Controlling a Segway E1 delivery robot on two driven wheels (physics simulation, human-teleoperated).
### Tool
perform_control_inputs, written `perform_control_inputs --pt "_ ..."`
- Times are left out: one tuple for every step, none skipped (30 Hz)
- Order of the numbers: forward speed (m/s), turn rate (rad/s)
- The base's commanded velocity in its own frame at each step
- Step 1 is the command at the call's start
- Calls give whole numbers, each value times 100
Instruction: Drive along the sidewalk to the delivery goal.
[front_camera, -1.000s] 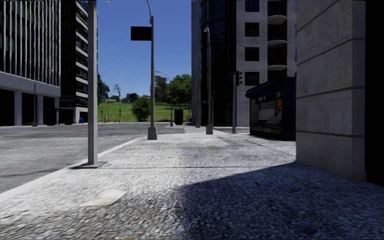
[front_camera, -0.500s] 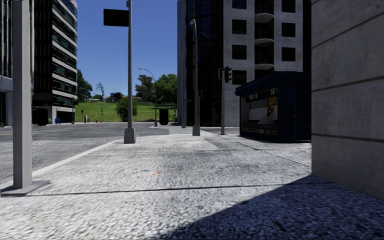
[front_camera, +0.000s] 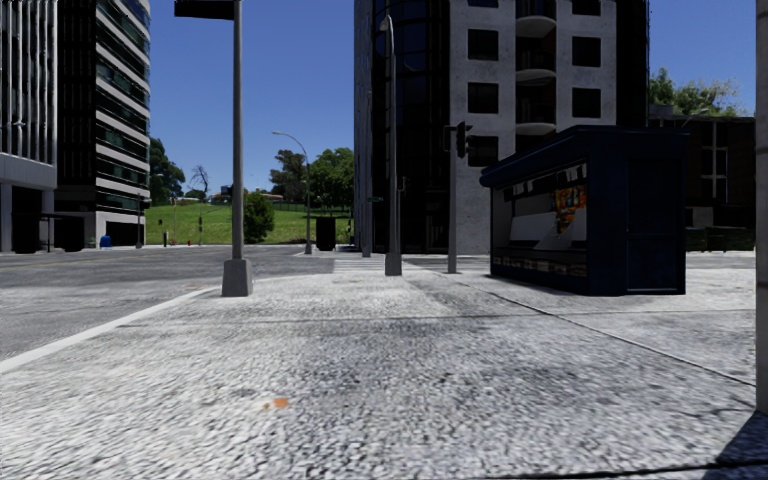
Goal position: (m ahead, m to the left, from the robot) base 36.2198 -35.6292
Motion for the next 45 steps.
perform_control_inputs --pt "200 0" --pt "200 0" --pt "200 0" --pt "200 0" --pt "200 0" --pt "200 0" --pt "200 0" --pt "200 0" --pt "200 0" --pt "200 0" --pt "200 0" --pt "200 0" --pt "200 0" --pt "200 0" --pt "200 0" --pt "200 0" --pt "200 0" --pt "200 0" --pt "200 0" --pt "200 0" --pt "200 0" --pt "200 0" --pt "200 0" --pt "200 0" --pt "200 0" --pt "200 0" --pt "200 0" --pt "200 0" --pt "200 0" --pt "200 0" --pt "200 0" --pt "200 0" --pt "200 0" --pt "200 0" --pt "200 0" --pt "200 0" --pt "200 0" --pt "200 0" --pt "200 6" --pt "200 13" --pt "200 18" --pt "200 18" --pt "200 20" --pt "200 21" --pt "200 21"
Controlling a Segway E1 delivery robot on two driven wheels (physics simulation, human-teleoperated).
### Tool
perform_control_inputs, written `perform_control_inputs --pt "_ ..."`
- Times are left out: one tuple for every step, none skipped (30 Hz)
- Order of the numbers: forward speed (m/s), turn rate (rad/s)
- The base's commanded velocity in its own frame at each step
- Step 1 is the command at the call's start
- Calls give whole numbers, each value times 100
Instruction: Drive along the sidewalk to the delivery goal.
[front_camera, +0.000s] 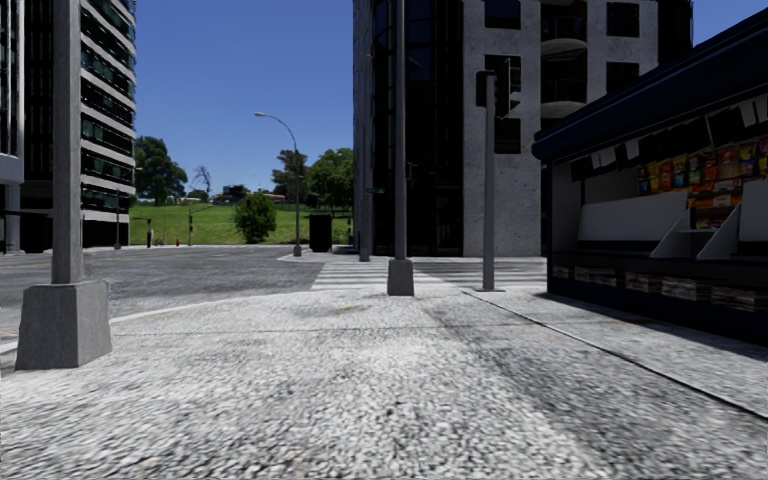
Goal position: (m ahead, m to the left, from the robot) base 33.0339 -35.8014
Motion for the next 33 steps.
perform_control_inputs --pt "200 21" --pt "200 21" --pt "200 21" --pt "200 21" --pt "200 21" --pt "200 21" --pt "200 21" --pt "200 21" --pt "200 21" --pt "200 21" --pt "200 21" --pt "200 21" --pt "200 21" --pt "200 21" --pt "200 21" --pt "200 21" --pt "200 21" --pt "200 21" --pt "200 21" --pt "200 21" --pt "200 21" --pt "200 21" --pt "200 21" --pt "200 22" --pt "200 22" --pt "200 22" --pt "200 25" --pt "200 27" --pt "200 27" --pt "200 27" --pt "200 27" --pt "200 27" --pt "200 27"
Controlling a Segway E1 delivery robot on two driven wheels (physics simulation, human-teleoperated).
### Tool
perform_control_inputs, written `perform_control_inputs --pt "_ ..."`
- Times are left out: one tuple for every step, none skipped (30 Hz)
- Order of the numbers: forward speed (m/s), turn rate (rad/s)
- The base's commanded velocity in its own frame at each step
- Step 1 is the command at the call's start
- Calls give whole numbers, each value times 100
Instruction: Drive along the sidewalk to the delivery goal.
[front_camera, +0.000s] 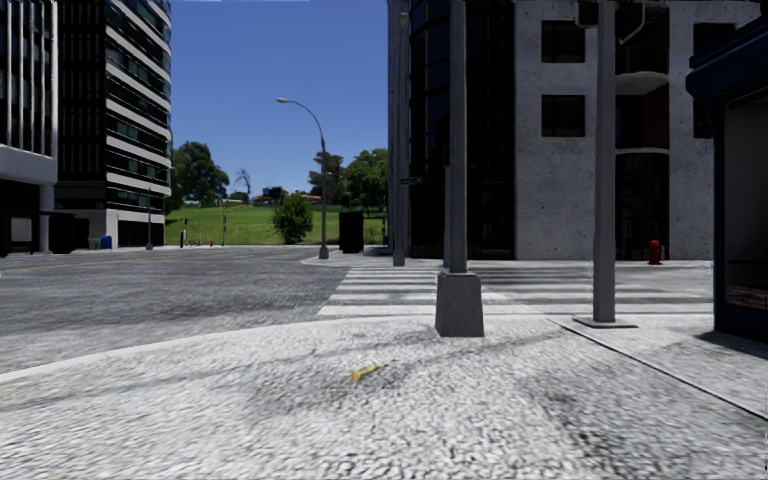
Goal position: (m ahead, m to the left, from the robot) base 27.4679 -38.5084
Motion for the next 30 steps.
perform_control_inputs --pt "200 27" --pt "200 27" --pt "200 27" --pt "200 27" --pt "200 27" --pt "200 27" --pt "200 27" --pt "200 27" --pt "200 23" --pt "200 0" --pt "200 0" --pt "200 0" --pt "200 0" --pt "200 0" --pt "200 0" --pt "200 0" --pt "200 0" --pt "200 0" --pt "200 0" --pt "200 0" --pt "200 0" --pt "200 0" --pt "200 0" --pt "200 0" --pt "200 0" --pt "200 0" --pt "200 0" --pt "200 0" --pt "200 0" --pt "200 0"
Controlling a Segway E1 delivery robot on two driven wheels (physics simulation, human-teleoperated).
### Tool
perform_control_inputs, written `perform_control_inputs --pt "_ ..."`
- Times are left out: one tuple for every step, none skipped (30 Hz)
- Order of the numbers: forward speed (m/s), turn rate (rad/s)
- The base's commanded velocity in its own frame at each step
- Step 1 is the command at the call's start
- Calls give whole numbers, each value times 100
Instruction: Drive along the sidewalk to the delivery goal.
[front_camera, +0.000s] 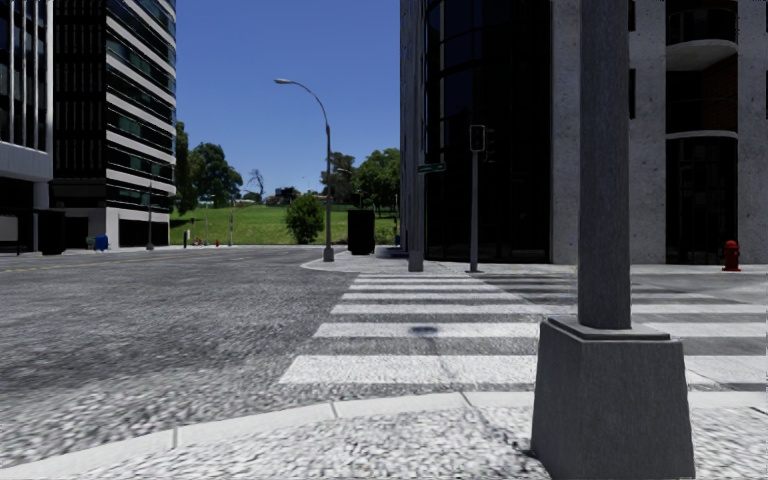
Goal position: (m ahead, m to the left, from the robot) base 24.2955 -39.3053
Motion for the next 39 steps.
perform_control_inputs --pt "200 0" --pt "200 0" --pt "200 0" --pt "200 0" --pt "200 0" --pt "200 0" --pt "200 0" --pt "200 0" --pt "200 0" --pt "200 0" --pt "200 0" --pt "200 0" --pt "200 0" --pt "200 0" --pt "200 0" --pt "200 0" --pt "200 0" --pt "199 0" --pt "191 0" --pt "175 0" --pt "165 0" --pt "165 0" --pt "162 0" --pt "162 0" --pt "161 0" --pt "161 0" --pt "161 0" --pt "161 0" --pt "161 0" --pt "161 0" --pt "161 0" --pt "161 0" --pt "161 0" --pt "161 0" --pt "161 0" --pt "161 0" --pt "161 0" --pt "161 0" --pt "161 0"
